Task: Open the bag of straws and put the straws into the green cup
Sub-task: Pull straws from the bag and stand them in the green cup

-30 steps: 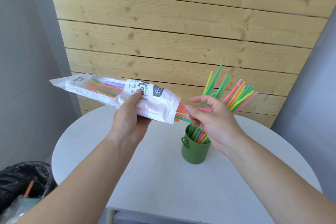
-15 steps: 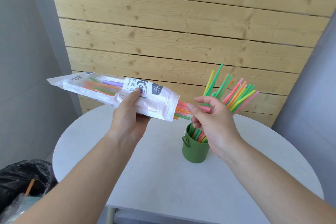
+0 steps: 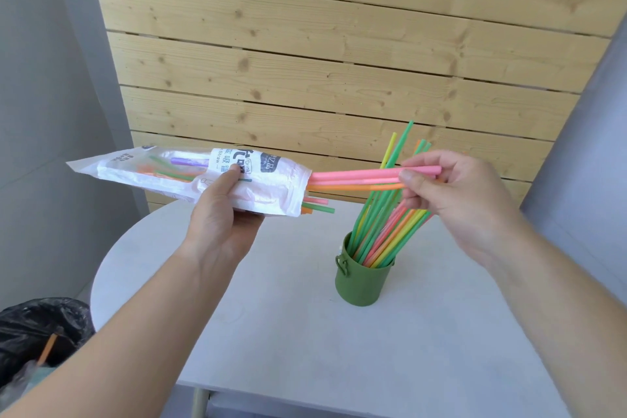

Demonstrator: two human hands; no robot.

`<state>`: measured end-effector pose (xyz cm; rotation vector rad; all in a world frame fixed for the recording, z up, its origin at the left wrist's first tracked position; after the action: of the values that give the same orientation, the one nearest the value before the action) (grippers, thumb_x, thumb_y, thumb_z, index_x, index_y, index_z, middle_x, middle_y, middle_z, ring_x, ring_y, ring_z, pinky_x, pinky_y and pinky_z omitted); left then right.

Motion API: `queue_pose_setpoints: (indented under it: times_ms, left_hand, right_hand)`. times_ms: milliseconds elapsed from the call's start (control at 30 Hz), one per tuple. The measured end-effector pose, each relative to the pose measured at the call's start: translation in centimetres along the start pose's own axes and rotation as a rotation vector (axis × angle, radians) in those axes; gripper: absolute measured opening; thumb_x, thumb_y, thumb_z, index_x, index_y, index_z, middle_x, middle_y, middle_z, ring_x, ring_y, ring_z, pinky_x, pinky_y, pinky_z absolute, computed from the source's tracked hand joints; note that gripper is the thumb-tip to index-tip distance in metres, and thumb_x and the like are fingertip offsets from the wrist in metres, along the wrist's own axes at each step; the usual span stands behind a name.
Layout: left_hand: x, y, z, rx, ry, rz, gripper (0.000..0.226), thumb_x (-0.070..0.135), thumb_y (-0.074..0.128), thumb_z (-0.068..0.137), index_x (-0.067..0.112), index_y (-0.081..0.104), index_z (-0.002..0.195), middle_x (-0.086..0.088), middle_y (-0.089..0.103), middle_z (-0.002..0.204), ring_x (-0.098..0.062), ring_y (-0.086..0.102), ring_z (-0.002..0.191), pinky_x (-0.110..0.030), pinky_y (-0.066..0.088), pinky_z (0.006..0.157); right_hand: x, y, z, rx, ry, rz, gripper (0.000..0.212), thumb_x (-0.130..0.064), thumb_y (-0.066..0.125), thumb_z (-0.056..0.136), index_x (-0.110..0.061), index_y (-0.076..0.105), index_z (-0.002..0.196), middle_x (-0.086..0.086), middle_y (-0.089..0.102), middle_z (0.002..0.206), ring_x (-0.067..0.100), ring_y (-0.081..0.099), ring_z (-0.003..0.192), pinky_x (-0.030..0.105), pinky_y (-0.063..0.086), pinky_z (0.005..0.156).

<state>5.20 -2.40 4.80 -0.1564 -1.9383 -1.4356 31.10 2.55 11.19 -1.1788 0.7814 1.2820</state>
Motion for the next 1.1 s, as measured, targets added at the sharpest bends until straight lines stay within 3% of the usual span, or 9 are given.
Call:
queue_pose_setpoints:
  times_ms: [200, 333, 467, 600, 867, 1033, 1100]
  left_hand:
    - [-0.1, 0.1, -0.1, 0.024, -0.005, 0.013, 0.022, 0.009, 0.059, 0.103, 0.01, 0.064, 0.124, -0.005, 0.08, 0.104, -0.022, 0.077, 0.103, -0.042, 0.062, 0.089]
    - [-0.6, 0.0, -0.1, 0.025, 0.001, 0.033, 0.033, 0.009, 0.06, 0.102, 0.007, 0.061, 0.135, -0.009, 0.076, 0.123, -0.026, 0.075, 0.111, -0.051, 0.055, 0.102]
    - [-1.2, 0.2, -0.1, 0.008, -0.006, 0.052, 0.036, 0.009, 0.06, 0.102, 0.007, 0.059, 0.138, -0.01, 0.074, 0.127, -0.025, 0.074, 0.113, -0.05, 0.055, 0.103]
    - [-2.0, 0.5, -0.3, -0.012, -0.022, 0.067, 0.033, 0.009, 0.058, 0.103, 0.007, 0.061, 0.135, -0.01, 0.072, 0.131, -0.025, 0.073, 0.115, -0.051, 0.054, 0.105]
    - [-2.0, 0.4, -0.4, -0.011, -0.028, 0.073, 0.036, 0.01, 0.059, 0.103, 0.007, 0.059, 0.139, -0.01, 0.073, 0.131, -0.025, 0.073, 0.115, -0.05, 0.054, 0.105]
    - [-1.5, 0.1, -0.4, -0.008, -0.033, 0.088, 0.037, 0.011, 0.058, 0.103, 0.007, 0.058, 0.139, -0.01, 0.072, 0.131, -0.025, 0.073, 0.115, -0.048, 0.056, 0.101]
    - [-1.3, -0.1, -0.3, -0.006, -0.032, 0.092, 0.037, 0.011, 0.058, 0.103, 0.007, 0.059, 0.14, -0.009, 0.072, 0.131, -0.024, 0.073, 0.115, -0.047, 0.057, 0.1]
  right_hand:
    - [-2.8, -6.9, 0.2, -0.016, -0.049, -0.175, 0.012, -0.004, 0.071, 0.088, -0.015, 0.073, 0.089, 0.011, 0.07, 0.08, 0.015, 0.066, 0.064, 0.02, 0.058, 0.062]
    - [-3.0, -10.2, 0.2, -0.014, -0.02, -0.277, 0.011, -0.002, 0.072, 0.087, -0.013, 0.072, 0.089, 0.013, 0.067, 0.078, 0.009, 0.065, 0.058, 0.018, 0.058, 0.059]
    - [-2.5, -11.6, 0.1, -0.061, 0.049, -0.399, 0.008, -0.002, 0.073, 0.086, -0.011, 0.073, 0.087, 0.012, 0.067, 0.076, 0.008, 0.065, 0.056, 0.017, 0.056, 0.055]
    - [-2.3, -11.6, 0.1, -0.057, 0.065, -0.511, 0.007, -0.004, 0.073, 0.087, -0.011, 0.074, 0.086, 0.011, 0.067, 0.071, 0.008, 0.064, 0.054, 0.018, 0.055, 0.054]
    - [-2.8, -7.5, 0.9, -0.173, 0.013, -0.711, 0.003, -0.02, 0.076, 0.087, -0.022, 0.074, 0.087, 0.009, 0.074, 0.077, 0.021, 0.071, 0.065, 0.045, 0.062, 0.078]
    - [-3.3, -4.9, 2.0, -0.202, -0.028, -0.849, 0.003, -0.024, 0.074, 0.088, -0.027, 0.072, 0.088, 0.003, 0.071, 0.08, 0.019, 0.071, 0.063, 0.037, 0.059, 0.069]
    - [-3.2, -4.2, 2.7, -0.204, -0.032, -0.904, 0.007, -0.027, 0.074, 0.087, -0.027, 0.07, 0.092, 0.002, 0.069, 0.089, 0.02, 0.068, 0.072, 0.033, 0.053, 0.065]
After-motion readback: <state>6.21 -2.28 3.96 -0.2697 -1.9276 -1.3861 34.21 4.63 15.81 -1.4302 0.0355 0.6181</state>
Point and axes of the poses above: each hand's wrist, its own z-axis towards the middle knuckle, its own y-axis out of the palm, x = y × z, the point moved 1 cm from there along z, towards the middle knuckle
